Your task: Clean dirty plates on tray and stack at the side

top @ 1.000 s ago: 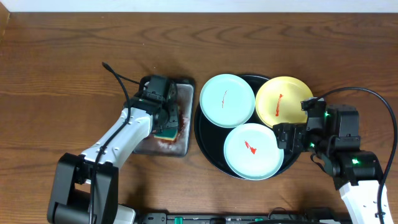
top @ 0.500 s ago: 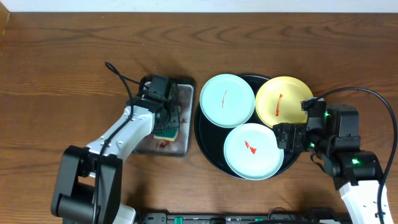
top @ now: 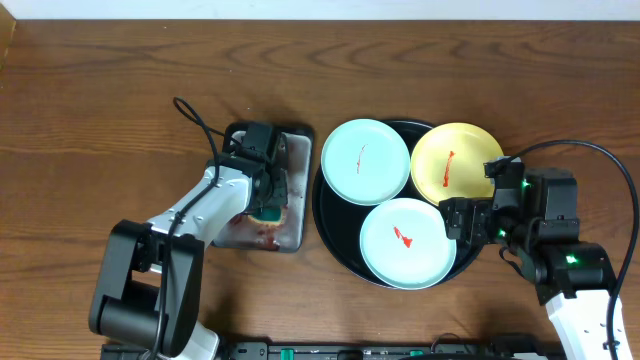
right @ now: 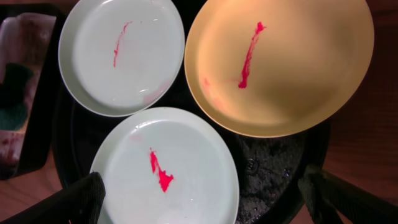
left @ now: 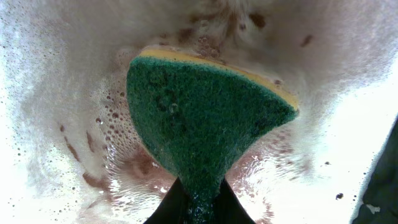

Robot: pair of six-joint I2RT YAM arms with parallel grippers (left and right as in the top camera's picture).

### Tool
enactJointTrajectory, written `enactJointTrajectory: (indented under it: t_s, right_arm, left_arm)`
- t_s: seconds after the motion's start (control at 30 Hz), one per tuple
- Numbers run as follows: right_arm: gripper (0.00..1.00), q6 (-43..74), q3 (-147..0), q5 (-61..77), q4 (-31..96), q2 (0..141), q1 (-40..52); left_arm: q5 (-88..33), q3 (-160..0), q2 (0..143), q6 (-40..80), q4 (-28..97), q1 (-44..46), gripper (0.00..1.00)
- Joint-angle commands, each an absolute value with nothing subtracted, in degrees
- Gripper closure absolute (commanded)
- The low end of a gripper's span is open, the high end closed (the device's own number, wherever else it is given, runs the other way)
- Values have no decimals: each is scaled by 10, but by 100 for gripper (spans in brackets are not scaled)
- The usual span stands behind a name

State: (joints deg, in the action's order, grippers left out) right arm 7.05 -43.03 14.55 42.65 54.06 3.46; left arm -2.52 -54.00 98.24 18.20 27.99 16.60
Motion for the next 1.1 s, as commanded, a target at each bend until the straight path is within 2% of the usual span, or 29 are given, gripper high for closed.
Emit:
enactJointTrajectory:
  t_s: [0.0,0.23,0.53,0.8,1.07]
  right_arm:
    - [1,76,-440,124,428,540,38]
    - [1,77,-440,110,429,559,38]
    - [1,76,-440,117,424,642,38]
    - [1,53,-440,151,420,714,38]
    - [12,10,-440,178,416,782,38]
  left_arm:
    - [-25,-536,966,183,296,164,93]
    - [-51,-535,865,182,301,161,93]
    - [-268,-535,823,115,297,71,92]
    - [-525,-535,823,12,300,-31,93]
    - [-576,-533,823,-16,317,-73,93]
